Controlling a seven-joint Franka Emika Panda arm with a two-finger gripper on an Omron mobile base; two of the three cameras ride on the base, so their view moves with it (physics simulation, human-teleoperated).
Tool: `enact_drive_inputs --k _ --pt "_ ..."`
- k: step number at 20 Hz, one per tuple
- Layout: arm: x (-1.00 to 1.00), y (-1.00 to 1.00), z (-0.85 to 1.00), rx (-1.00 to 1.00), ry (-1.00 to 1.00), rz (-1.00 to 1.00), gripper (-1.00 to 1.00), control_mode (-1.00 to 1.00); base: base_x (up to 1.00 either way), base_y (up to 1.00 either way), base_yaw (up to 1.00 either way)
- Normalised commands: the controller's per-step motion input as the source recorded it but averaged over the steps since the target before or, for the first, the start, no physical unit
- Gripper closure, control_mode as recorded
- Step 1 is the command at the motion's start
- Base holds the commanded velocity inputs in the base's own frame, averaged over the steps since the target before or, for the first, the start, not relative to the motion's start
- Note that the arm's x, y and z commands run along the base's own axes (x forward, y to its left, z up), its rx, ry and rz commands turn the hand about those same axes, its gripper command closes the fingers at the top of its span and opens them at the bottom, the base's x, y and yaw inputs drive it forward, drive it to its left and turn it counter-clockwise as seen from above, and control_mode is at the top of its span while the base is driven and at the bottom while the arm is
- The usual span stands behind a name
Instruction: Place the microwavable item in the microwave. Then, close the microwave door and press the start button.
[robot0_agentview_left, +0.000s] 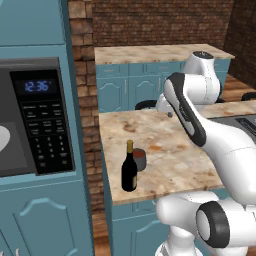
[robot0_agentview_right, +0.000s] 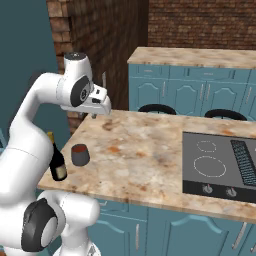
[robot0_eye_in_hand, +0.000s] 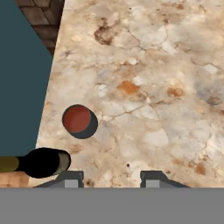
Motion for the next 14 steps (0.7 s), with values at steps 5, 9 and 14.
enact_drive_inputs --k 5,9,14 --pt "-0.12 0.05 -0.47 -0.05 -0.01 0.0 -1.0 -1.0 0.0 0.0 0.0" --pt "0.0 0.0 -0.93 0.0 0.17 0.01 -1.0 -1.0 0.0 0.0 0.0" --pt "0.27 0.23 -0.49 0.01 0.3 0.02 -1.0 -1.0 0.0 0.0 0.0"
